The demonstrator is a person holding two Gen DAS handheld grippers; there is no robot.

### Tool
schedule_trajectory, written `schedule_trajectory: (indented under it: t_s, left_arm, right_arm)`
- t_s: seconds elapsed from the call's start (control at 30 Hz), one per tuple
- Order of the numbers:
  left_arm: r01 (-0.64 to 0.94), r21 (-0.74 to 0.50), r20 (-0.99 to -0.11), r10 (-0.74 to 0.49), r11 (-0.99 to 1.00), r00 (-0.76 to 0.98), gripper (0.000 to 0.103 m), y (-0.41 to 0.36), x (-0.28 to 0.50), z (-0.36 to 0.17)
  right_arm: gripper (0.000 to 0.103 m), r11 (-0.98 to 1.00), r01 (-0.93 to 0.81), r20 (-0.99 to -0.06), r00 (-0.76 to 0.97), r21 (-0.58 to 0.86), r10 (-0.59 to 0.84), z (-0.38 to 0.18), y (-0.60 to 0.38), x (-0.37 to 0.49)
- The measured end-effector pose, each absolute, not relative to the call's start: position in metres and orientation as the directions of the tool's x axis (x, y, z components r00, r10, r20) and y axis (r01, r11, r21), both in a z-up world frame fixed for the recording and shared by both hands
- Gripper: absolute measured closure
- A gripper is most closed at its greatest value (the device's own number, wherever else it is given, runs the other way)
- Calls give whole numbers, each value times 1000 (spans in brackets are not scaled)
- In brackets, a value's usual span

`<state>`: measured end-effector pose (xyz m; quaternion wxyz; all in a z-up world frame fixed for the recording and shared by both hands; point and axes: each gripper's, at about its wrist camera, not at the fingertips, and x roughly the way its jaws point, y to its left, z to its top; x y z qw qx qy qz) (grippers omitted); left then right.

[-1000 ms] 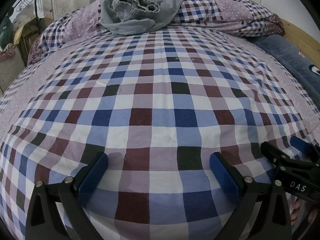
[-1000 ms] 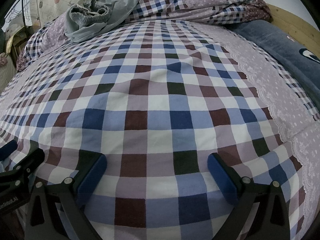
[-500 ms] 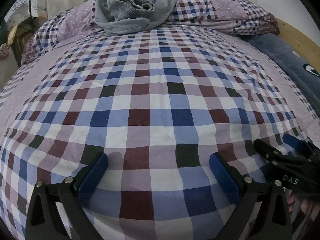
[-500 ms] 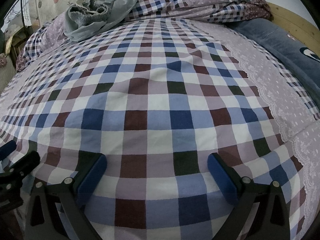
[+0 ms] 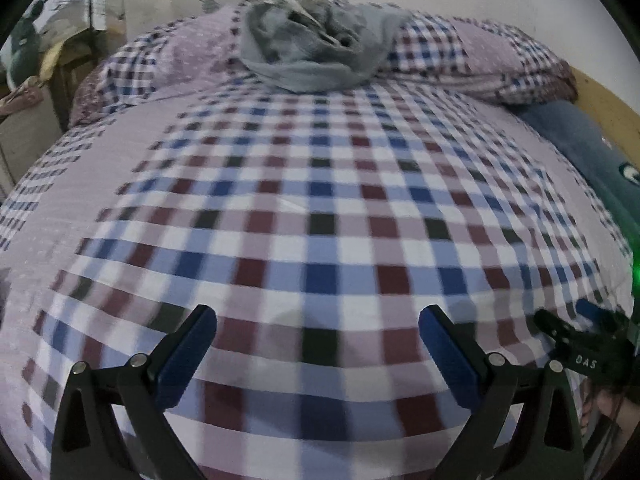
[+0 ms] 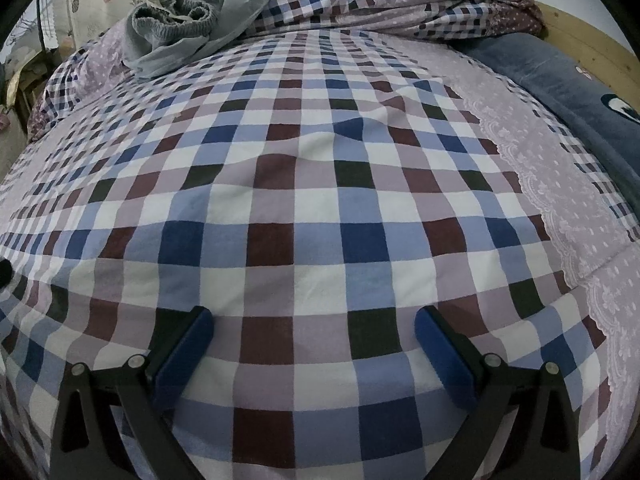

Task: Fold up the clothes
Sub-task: 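Move the right tool toward the crumpled grey sweatpants near the pillows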

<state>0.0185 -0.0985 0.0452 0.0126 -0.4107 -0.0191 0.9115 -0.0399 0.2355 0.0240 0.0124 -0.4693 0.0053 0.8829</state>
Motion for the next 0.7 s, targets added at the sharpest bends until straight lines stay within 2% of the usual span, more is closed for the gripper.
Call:
schedule_trajectory:
  t_s: [0.3, 0.7]
  left_arm:
    - [52, -109, -689, 38, -993, -724, 0, -157, 35, 65]
    - [95, -177, -692, 56, -980, -719, 0, -168, 2, 68]
  right_arm:
    - [0, -996, -80, -839, -539, -31, 70, 34, 218, -41]
    - [0, -984, 169, -794, -605, -52, -62, 72, 99, -66]
